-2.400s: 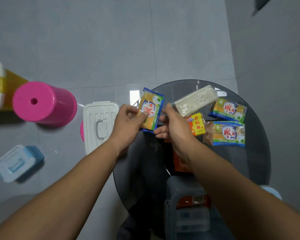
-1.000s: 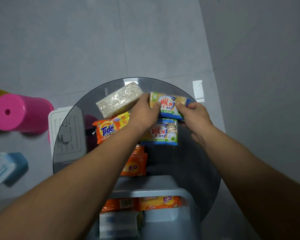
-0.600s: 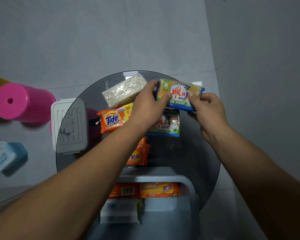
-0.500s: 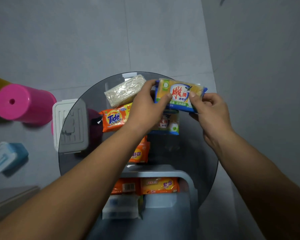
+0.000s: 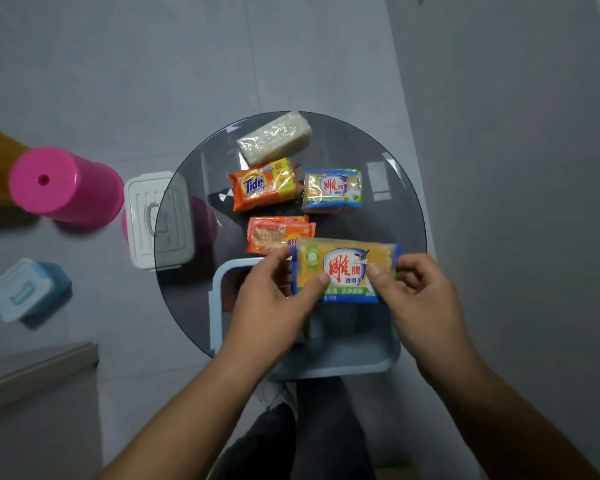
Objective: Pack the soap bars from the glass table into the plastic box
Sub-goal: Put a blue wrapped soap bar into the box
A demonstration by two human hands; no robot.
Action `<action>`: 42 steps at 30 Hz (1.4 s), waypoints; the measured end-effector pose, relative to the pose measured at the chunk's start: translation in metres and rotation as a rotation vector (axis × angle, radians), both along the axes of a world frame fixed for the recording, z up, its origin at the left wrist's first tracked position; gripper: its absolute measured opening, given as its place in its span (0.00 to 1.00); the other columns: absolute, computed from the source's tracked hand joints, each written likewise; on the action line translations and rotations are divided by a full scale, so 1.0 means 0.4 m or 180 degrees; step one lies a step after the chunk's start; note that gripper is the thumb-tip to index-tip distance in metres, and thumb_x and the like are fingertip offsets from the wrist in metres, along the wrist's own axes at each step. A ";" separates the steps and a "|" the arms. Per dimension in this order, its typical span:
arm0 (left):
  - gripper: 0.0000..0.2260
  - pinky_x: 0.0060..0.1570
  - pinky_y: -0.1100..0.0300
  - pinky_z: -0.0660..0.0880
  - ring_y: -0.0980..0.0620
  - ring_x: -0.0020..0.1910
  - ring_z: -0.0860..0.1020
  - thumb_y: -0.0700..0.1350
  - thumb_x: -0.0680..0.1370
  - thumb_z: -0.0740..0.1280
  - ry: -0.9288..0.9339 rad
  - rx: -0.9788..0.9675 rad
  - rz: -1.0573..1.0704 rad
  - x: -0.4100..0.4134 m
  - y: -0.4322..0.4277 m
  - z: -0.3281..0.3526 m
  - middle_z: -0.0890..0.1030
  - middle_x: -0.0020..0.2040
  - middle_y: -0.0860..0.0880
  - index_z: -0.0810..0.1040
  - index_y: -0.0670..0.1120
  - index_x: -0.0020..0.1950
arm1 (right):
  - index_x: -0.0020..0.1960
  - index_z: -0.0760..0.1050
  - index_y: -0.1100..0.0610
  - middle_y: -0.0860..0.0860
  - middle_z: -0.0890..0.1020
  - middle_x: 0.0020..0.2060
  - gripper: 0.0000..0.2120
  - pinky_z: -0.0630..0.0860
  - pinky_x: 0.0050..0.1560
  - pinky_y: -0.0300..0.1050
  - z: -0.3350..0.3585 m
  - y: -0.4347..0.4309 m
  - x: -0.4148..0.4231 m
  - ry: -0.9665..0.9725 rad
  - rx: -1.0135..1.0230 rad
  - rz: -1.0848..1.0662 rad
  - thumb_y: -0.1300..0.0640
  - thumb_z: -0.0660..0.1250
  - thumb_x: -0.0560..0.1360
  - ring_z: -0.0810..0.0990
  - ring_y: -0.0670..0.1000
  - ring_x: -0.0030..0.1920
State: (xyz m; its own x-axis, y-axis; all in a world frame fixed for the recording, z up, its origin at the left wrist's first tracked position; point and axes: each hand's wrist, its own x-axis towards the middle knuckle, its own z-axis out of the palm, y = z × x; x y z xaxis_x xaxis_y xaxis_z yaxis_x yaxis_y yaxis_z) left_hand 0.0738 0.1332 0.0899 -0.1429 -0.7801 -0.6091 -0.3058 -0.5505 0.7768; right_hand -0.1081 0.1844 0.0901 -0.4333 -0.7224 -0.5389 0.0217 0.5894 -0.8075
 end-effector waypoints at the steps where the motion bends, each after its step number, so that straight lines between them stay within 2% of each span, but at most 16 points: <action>1: 0.16 0.46 0.69 0.80 0.64 0.49 0.84 0.48 0.74 0.77 -0.0022 0.0071 -0.0015 0.013 0.031 -0.013 0.87 0.51 0.58 0.79 0.54 0.61 | 0.49 0.78 0.55 0.49 0.88 0.44 0.15 0.83 0.40 0.38 -0.010 0.029 0.015 0.0015 0.0094 0.0038 0.46 0.74 0.69 0.88 0.46 0.45; 4: 0.14 0.46 0.68 0.81 0.64 0.46 0.85 0.46 0.75 0.76 -0.0110 0.0407 -0.0099 0.042 0.104 -0.060 0.87 0.49 0.57 0.81 0.50 0.59 | 0.50 0.76 0.55 0.51 0.87 0.46 0.10 0.84 0.42 0.43 -0.049 0.093 0.048 0.0114 0.0549 0.0256 0.51 0.73 0.75 0.87 0.46 0.45; 8: 0.07 0.57 0.55 0.81 0.58 0.49 0.85 0.46 0.76 0.75 -0.0284 0.0841 -0.0349 0.057 0.134 -0.132 0.87 0.54 0.52 0.83 0.51 0.53 | 0.47 0.72 0.52 0.50 0.84 0.47 0.08 0.82 0.49 0.56 -0.097 0.121 0.067 0.0712 0.1178 0.0853 0.49 0.67 0.79 0.84 0.50 0.46; 11: 0.11 0.59 0.50 0.80 0.53 0.52 0.85 0.49 0.76 0.75 -0.0348 0.0953 -0.0492 0.055 0.141 -0.178 0.87 0.54 0.52 0.83 0.48 0.57 | 0.52 0.72 0.53 0.52 0.81 0.50 0.06 0.80 0.52 0.59 -0.121 0.118 0.070 0.0957 0.1512 0.1165 0.50 0.64 0.80 0.81 0.53 0.49; 16: 0.17 0.59 0.51 0.80 0.50 0.51 0.84 0.51 0.74 0.77 -0.0414 0.1006 -0.0558 0.039 0.148 -0.231 0.87 0.54 0.50 0.83 0.45 0.59 | 0.61 0.70 0.57 0.56 0.80 0.58 0.09 0.78 0.57 0.57 -0.151 0.109 0.071 0.0851 0.1867 0.1193 0.56 0.60 0.82 0.79 0.56 0.54; 18: 0.14 0.56 0.53 0.80 0.50 0.49 0.84 0.50 0.73 0.77 -0.0381 0.1016 -0.0518 0.033 0.145 -0.250 0.87 0.51 0.49 0.84 0.45 0.55 | 0.67 0.67 0.58 0.58 0.79 0.59 0.15 0.78 0.56 0.55 -0.165 0.099 0.076 0.0845 0.1940 0.1235 0.59 0.58 0.81 0.78 0.57 0.53; 21: 0.09 0.46 0.60 0.77 0.53 0.45 0.84 0.49 0.73 0.78 -0.0445 0.0999 -0.0582 0.030 0.140 -0.277 0.87 0.46 0.53 0.84 0.47 0.49 | 0.74 0.61 0.60 0.59 0.79 0.58 0.22 0.77 0.55 0.52 -0.189 0.083 0.080 0.0740 0.2073 0.1307 0.60 0.58 0.81 0.78 0.58 0.54; 23: 0.11 0.49 0.57 0.79 0.51 0.46 0.84 0.49 0.72 0.79 -0.0479 0.1057 -0.0591 0.027 0.136 -0.292 0.87 0.47 0.51 0.85 0.46 0.49 | 0.73 0.64 0.59 0.58 0.79 0.63 0.22 0.76 0.61 0.54 -0.202 0.074 0.073 0.0562 0.2057 0.1286 0.58 0.61 0.81 0.79 0.59 0.59; 26: 0.14 0.52 0.54 0.80 0.50 0.46 0.83 0.50 0.70 0.80 -0.0671 0.1073 -0.0698 0.022 0.128 -0.304 0.87 0.47 0.50 0.85 0.45 0.50 | 0.69 0.71 0.57 0.56 0.81 0.61 0.20 0.75 0.64 0.55 -0.212 0.065 0.064 0.0268 0.1933 0.1277 0.55 0.68 0.79 0.80 0.57 0.59; 28: 0.17 0.47 0.54 0.79 0.50 0.45 0.82 0.53 0.68 0.81 -0.0901 0.0956 -0.0907 0.018 0.119 -0.307 0.86 0.45 0.50 0.84 0.45 0.49 | 0.68 0.74 0.57 0.55 0.82 0.60 0.20 0.76 0.63 0.52 -0.218 0.062 0.063 0.0240 0.1870 0.1394 0.55 0.70 0.78 0.81 0.56 0.58; 29: 0.18 0.41 0.56 0.77 0.50 0.43 0.81 0.55 0.66 0.82 -0.1025 0.0881 -0.1011 0.017 0.114 -0.307 0.84 0.42 0.50 0.83 0.45 0.46 | 0.68 0.75 0.57 0.55 0.83 0.60 0.20 0.76 0.62 0.51 -0.223 0.061 0.064 0.0250 0.1844 0.1446 0.55 0.71 0.77 0.81 0.55 0.58; 31: 0.20 0.31 0.57 0.68 0.51 0.36 0.76 0.57 0.64 0.82 -0.1255 0.0732 -0.1140 0.017 0.108 -0.306 0.78 0.36 0.51 0.77 0.47 0.40 | 0.68 0.75 0.56 0.54 0.83 0.61 0.20 0.75 0.59 0.48 -0.231 0.062 0.068 0.0319 0.1786 0.1476 0.54 0.70 0.78 0.80 0.55 0.57; 33: 0.22 0.30 0.57 0.65 0.50 0.35 0.74 0.56 0.64 0.83 -0.1401 0.0644 -0.1215 0.013 0.107 -0.305 0.77 0.36 0.50 0.72 0.48 0.37 | 0.68 0.75 0.56 0.54 0.82 0.61 0.19 0.74 0.56 0.47 -0.239 0.065 0.073 0.0446 0.1768 0.1492 0.53 0.70 0.78 0.80 0.54 0.56; 37: 0.20 0.42 0.53 0.76 0.44 0.45 0.81 0.54 0.66 0.82 -0.1585 0.0546 -0.1480 0.001 0.105 -0.304 0.84 0.46 0.45 0.75 0.47 0.42 | 0.70 0.72 0.58 0.57 0.81 0.64 0.22 0.75 0.60 0.50 -0.258 0.064 0.083 0.0853 0.1989 0.1700 0.54 0.70 0.78 0.80 0.58 0.61; 40: 0.21 0.42 0.54 0.74 0.44 0.49 0.82 0.56 0.66 0.81 -0.1715 0.0473 -0.1586 -0.001 0.102 -0.313 0.85 0.50 0.45 0.76 0.47 0.47 | 0.69 0.72 0.60 0.58 0.80 0.64 0.21 0.76 0.58 0.48 -0.262 0.056 0.092 0.1226 0.2251 0.2077 0.54 0.68 0.79 0.80 0.58 0.60; 42: 0.26 0.43 0.54 0.74 0.43 0.52 0.81 0.58 0.66 0.80 -0.1878 0.0351 -0.1580 0.003 0.103 -0.321 0.84 0.53 0.45 0.74 0.46 0.55 | 0.69 0.70 0.60 0.59 0.80 0.63 0.23 0.76 0.56 0.49 -0.250 0.055 0.103 0.1579 0.2248 0.2270 0.52 0.68 0.78 0.80 0.59 0.60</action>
